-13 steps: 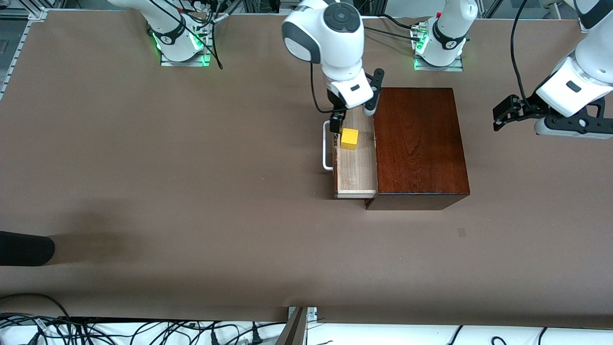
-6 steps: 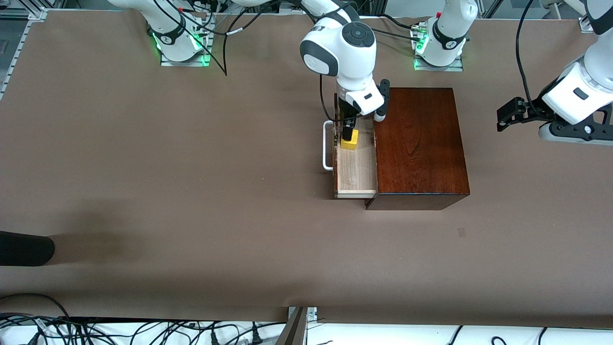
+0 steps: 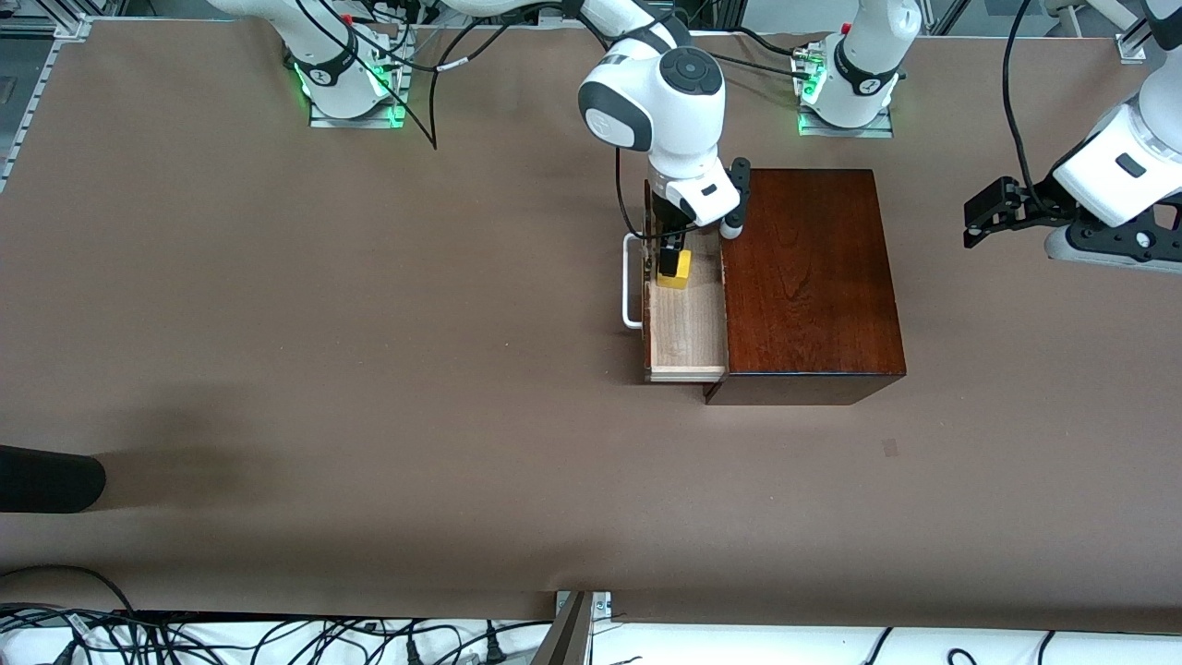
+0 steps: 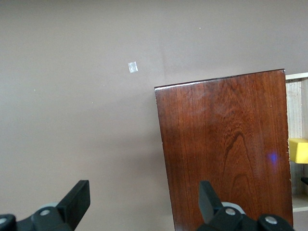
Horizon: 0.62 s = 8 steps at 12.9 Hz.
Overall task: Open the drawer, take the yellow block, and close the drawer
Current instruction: 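Move the right gripper above the yellow cube in the drawer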
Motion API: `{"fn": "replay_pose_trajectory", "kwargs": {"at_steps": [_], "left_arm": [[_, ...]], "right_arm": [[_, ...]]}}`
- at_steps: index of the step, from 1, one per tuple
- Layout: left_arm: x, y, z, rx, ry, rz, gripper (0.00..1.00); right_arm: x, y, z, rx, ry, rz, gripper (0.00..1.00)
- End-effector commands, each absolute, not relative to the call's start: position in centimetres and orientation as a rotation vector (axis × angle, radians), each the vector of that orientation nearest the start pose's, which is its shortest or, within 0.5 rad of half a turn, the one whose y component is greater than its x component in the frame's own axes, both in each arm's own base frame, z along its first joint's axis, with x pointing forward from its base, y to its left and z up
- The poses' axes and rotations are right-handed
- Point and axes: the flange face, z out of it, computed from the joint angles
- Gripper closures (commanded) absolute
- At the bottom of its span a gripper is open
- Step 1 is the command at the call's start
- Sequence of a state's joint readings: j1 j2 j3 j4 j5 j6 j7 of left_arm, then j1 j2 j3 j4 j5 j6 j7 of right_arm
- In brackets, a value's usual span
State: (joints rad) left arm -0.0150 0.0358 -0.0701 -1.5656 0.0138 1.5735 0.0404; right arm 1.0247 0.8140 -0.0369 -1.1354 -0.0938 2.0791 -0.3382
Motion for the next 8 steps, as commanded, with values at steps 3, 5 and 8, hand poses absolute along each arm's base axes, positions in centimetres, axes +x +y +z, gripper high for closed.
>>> {"fn": "replay_pose_trajectory", "kwargs": {"at_steps": [3,5,8], "left_arm": [[56.04,-4.40,61.48,-3.125,0.245,0.043,0.00],[56.04,-4.42,61.48,-3.126,0.245,0.043,0.00],[56.09,-4.42,61.46,-3.126,0.243,0.043,0.00]], "right_arm": [[43.12,65.45,31.63,-2.450,-2.066,-0.314,0.01],[43.10,65.47,31.53,-2.450,-2.069,-0.316,0.42],[43.49,65.16,31.84,-2.459,-2.066,-0.316,1.00]]}}
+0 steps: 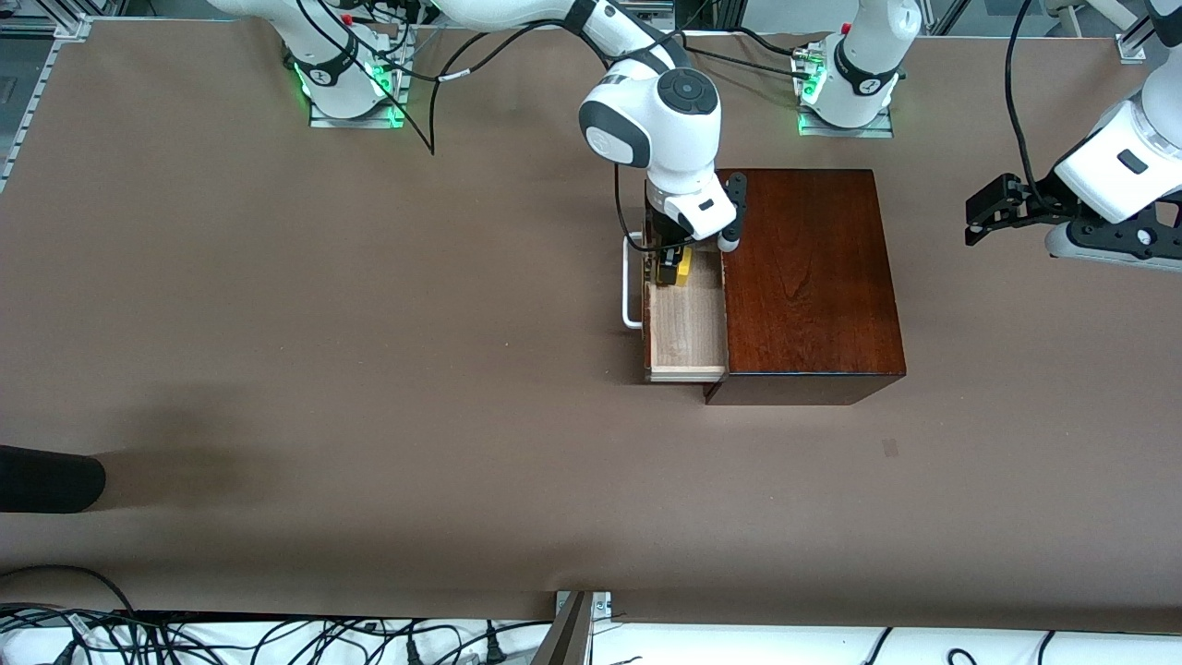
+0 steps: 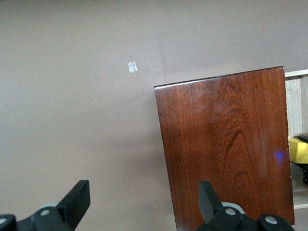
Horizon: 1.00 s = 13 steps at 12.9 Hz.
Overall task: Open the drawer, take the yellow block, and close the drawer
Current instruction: 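Lower the right gripper and grasp the yellow cube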
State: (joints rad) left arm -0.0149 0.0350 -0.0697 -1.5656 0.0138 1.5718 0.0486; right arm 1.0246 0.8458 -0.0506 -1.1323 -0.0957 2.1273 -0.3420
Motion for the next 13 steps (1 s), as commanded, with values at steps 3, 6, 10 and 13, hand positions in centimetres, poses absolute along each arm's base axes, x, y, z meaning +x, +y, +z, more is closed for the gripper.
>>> {"fn": "replay_pose_trajectory", "kwargs": {"at_steps": [3,6,10,13], "left_arm": [[56.1,-4.4,61.5,-3.126,0.245,0.043,0.00],[56.0,-4.5,61.6,-3.126,0.247,0.041,0.00],[56.1,-4.6,61.5,-3.126,0.252,0.043,0.00],[56.1,-4.6,61.5,-3.126,0.252,0.043,0.00]], "right_arm": [[43.9,65.0,34.3,-2.497,-2.046,-0.306,1.00],[44.4,64.3,40.0,-2.541,-1.992,-0.299,1.00],[48.6,58.4,48.8,-2.769,-1.687,-0.382,1.00],[53.1,51.2,53.4,-2.898,-1.521,-0.350,1.00]]}}
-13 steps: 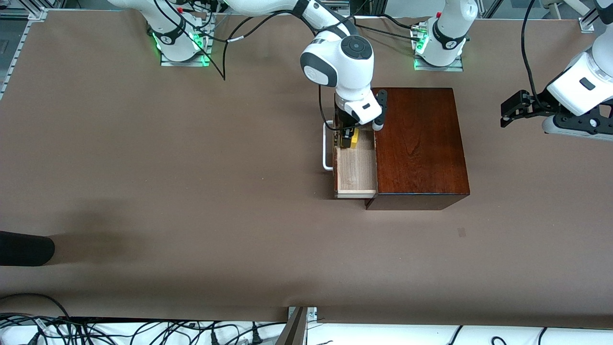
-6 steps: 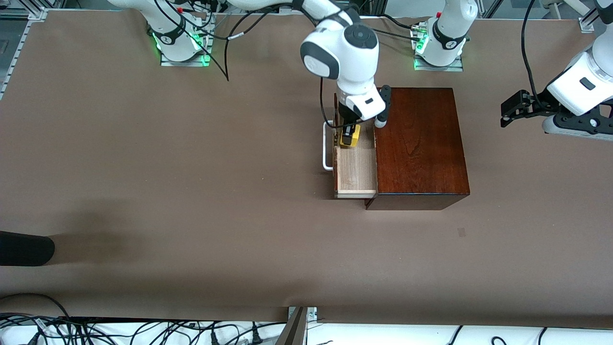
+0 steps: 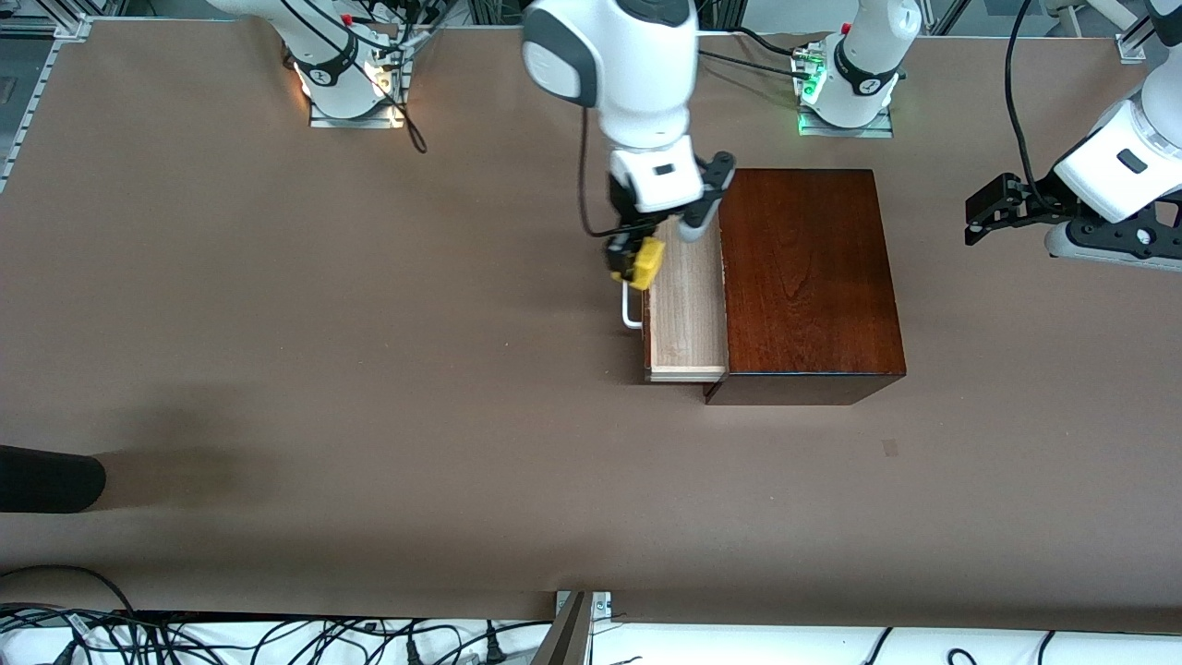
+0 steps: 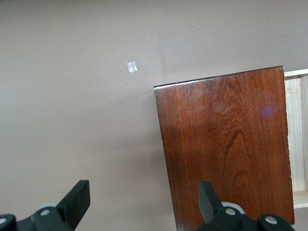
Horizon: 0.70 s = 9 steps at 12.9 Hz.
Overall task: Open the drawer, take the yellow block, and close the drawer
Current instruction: 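Lift the cube out with the right gripper while the left gripper returns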
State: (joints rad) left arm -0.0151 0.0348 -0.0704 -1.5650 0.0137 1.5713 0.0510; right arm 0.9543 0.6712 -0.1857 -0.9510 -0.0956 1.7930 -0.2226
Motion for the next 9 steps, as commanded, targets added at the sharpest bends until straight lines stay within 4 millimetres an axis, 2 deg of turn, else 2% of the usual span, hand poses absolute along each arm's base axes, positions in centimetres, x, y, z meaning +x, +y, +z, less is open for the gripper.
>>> {"fn": "replay_pose_trajectory", "kwargs": {"at_steps": [1,3,5,6,8,9], "left_arm": [[56.1,-4.6,61.5,-3.126,0.250,0.043,0.00],[56.1,-4.7,61.5,-3.126,0.252,0.043,0.00],[56.1,-4.8,61.5,-3.125,0.257,0.043,0.00],[56.1,-5.1,61.6,-3.125,0.264,0.041,0.00],[56.1,-5.6,61.5,-3.126,0.279,0.046,0.00],[55.9,-6.6,61.5,-3.141,0.304,0.049,0.00]], "right_arm": [[55.0,48.1,54.7,-2.940,-1.450,-0.333,1.00],[58.8,41.4,57.0,-2.952,-1.274,-0.295,1.00],[62.9,33.3,58.5,-2.897,-1.125,-0.260,1.00],[64.1,30.0,58.5,-2.902,-1.087,-0.226,1.00],[65.4,25.0,59.1,-2.917,-1.024,-0.183,1.00],[66.1,20.9,58.8,-2.925,-0.931,-0.156,1.00]]}}
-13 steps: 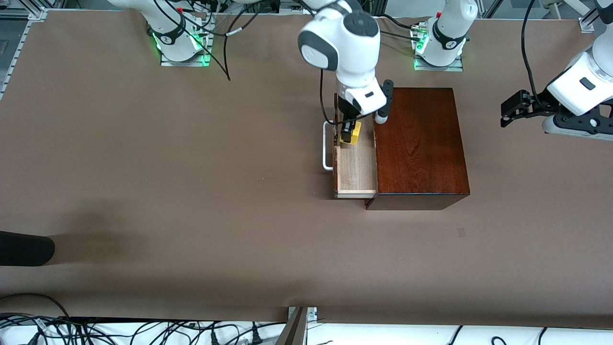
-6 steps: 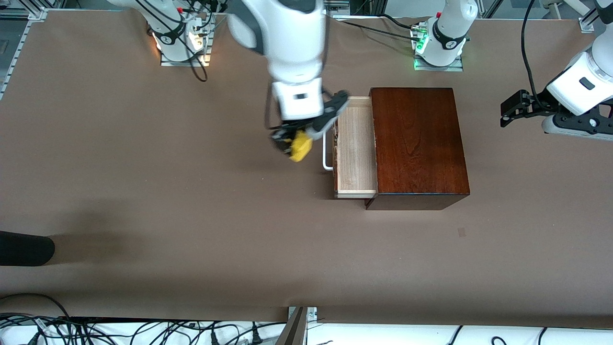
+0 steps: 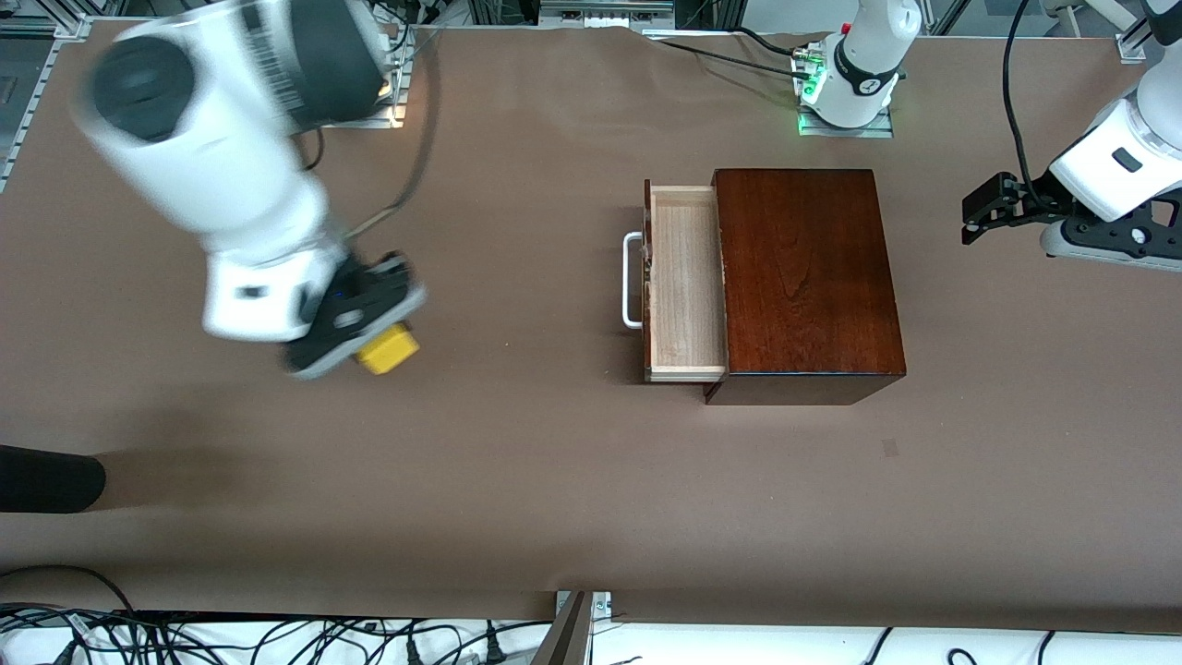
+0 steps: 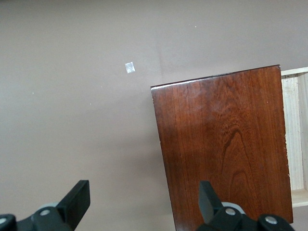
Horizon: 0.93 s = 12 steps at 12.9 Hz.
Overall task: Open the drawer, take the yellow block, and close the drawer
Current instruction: 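Lift the cube out with the right gripper while the left gripper returns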
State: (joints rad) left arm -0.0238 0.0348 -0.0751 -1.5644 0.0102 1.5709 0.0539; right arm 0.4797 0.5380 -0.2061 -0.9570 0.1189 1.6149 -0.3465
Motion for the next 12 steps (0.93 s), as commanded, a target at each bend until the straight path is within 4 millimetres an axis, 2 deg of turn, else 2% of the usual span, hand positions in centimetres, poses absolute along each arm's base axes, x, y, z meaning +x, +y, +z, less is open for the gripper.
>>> {"fn": "replay_pose_trajectory", "kwargs": {"at_steps": [1,2,3,5,7,10,11,12], "left_arm": [[55.9,-7.4,61.2,-3.167,0.322,0.060,0.00],[55.8,-8.4,60.8,-3.175,0.362,0.088,0.00],[55.4,-10.7,60.7,-3.161,0.491,0.108,0.00],[55.0,-14.9,59.2,-3.114,0.753,0.151,0.00],[54.6,-19.9,57.3,-3.070,1.023,0.205,0.00],[52.8,-27.6,54.1,-3.037,1.268,0.301,0.00],[52.4,-30.4,53.2,-3.008,1.338,0.306,0.00],[51.8,-34.1,52.5,-2.971,1.420,0.289,0.00]], "right_arm": [[66.1,17.7,57.3,-2.934,-0.861,-0.098,1.00],[65.6,15.9,56.1,-2.939,-0.821,-0.048,1.00],[65.4,14.1,55.3,-2.951,-0.775,-0.032,1.00],[64.8,10.4,52.4,-2.980,-0.689,0.014,1.00],[63.7,6.7,47.9,-3.019,-0.611,0.029,1.00],[59.9,4.7,41.6,-3.048,-0.579,-0.058,1.00],[58.9,4.1,39.4,-3.053,-0.551,-0.046,1.00],[58.2,3.8,37.6,-3.058,-0.522,-0.037,1.00]]}}
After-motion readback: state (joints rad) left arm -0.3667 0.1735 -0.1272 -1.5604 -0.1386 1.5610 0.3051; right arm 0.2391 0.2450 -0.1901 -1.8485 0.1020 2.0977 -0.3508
